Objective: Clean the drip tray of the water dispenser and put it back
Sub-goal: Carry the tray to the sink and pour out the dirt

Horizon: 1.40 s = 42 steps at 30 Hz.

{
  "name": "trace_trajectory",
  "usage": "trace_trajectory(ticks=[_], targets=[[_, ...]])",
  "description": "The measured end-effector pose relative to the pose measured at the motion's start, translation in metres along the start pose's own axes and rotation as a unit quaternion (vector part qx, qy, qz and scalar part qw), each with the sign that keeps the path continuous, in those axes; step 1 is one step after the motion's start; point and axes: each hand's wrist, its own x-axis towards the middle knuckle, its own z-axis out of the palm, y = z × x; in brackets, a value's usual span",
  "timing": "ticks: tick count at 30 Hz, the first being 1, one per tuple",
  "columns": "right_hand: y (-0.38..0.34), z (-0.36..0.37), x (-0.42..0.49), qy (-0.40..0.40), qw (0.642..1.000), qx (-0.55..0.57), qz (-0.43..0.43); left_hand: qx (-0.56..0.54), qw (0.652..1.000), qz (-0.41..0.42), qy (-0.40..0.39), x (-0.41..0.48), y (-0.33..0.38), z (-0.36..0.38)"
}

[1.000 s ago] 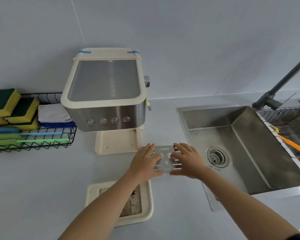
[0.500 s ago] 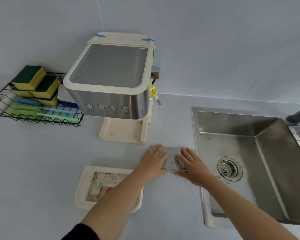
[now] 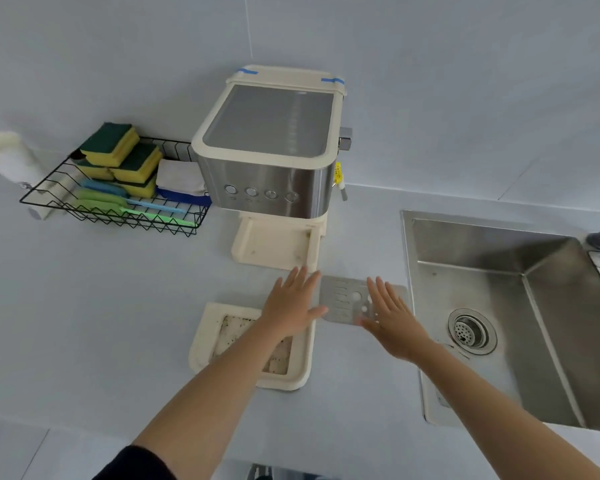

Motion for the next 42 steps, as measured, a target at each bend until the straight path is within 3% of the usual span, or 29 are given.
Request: trace_trajectory(ticks=[5,14,30,42], targets=[[-0.047,0.023,-0.019,0.024,0.993,0.116,0.019,-0.067,0.994,-0.066,0.059,-0.044,-0.052,-0.006],[-0.108,0.063,-0.032,0.021,0.961,0.263,0.080,-0.208,0.962,-0.164,0.070,-0.110,-0.117,0.015],[-0.148,0.092,-0.033,0.131,0.915,0.348,0.158,-0.289,0.937,-0.180,0.074,-0.115,-0.126,0.027],[-0.136,0.065,-0.049,0.185,0.866,0.426,0.182,-0.282,0.950,-0.128,0.023,-0.099,-0.105,0.005]])
